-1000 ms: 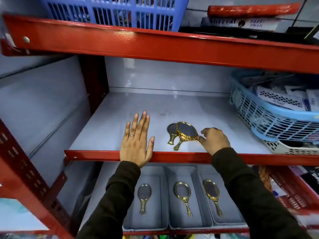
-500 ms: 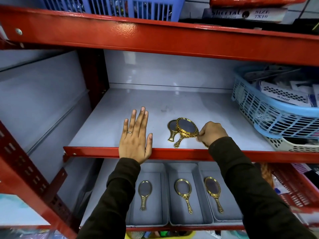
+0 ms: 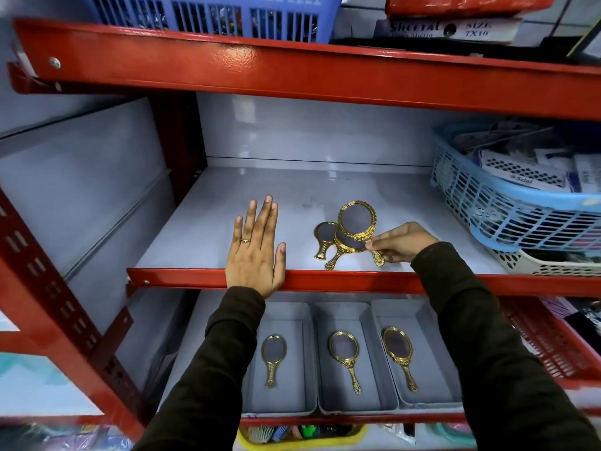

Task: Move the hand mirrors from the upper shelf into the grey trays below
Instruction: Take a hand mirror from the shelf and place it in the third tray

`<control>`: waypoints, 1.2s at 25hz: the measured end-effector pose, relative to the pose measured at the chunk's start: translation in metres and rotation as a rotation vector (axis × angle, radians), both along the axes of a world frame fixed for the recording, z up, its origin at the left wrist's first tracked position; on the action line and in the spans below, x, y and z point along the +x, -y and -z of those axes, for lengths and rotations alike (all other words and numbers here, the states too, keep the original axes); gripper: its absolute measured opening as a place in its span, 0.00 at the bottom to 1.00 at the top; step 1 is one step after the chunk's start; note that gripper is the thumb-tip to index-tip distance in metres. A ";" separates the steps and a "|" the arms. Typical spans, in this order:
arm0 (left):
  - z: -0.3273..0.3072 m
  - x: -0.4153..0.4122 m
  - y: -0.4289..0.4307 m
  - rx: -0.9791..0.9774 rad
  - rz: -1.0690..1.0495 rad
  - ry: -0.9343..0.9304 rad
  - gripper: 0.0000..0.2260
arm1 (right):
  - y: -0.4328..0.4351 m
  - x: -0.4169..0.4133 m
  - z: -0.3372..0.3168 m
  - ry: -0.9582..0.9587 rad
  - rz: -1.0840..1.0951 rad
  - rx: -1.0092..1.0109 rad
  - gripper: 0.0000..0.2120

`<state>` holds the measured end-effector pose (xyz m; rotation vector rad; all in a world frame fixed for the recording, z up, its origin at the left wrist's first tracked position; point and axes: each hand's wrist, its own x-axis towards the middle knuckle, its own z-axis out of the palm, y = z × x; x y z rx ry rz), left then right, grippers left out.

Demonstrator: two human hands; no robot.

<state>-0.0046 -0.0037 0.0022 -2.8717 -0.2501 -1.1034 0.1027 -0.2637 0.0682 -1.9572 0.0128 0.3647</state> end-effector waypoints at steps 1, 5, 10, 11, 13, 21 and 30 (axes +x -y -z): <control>-0.001 0.000 -0.001 0.000 0.000 0.002 0.31 | 0.003 -0.003 -0.003 -0.023 -0.008 0.046 0.17; -0.001 -0.001 -0.002 -0.019 -0.022 -0.014 0.32 | 0.021 -0.026 -0.009 -0.075 -0.085 0.183 0.16; 0.002 -0.005 0.005 0.000 -0.019 -0.028 0.32 | 0.056 -0.060 -0.003 -0.096 -0.110 0.263 0.14; -0.001 -0.004 0.002 -0.008 -0.034 -0.026 0.32 | 0.056 -0.065 -0.005 -0.091 -0.119 0.254 0.14; -0.004 -0.002 -0.001 -0.027 -0.031 -0.031 0.32 | 0.062 -0.075 -0.006 -0.085 -0.138 0.232 0.14; -0.003 -0.006 0.004 -0.044 -0.017 -0.013 0.31 | 0.121 -0.113 0.036 -0.241 -0.245 0.051 0.14; -0.001 0.000 0.004 -0.007 -0.036 0.008 0.31 | 0.152 -0.060 0.191 -0.508 0.177 -0.100 0.16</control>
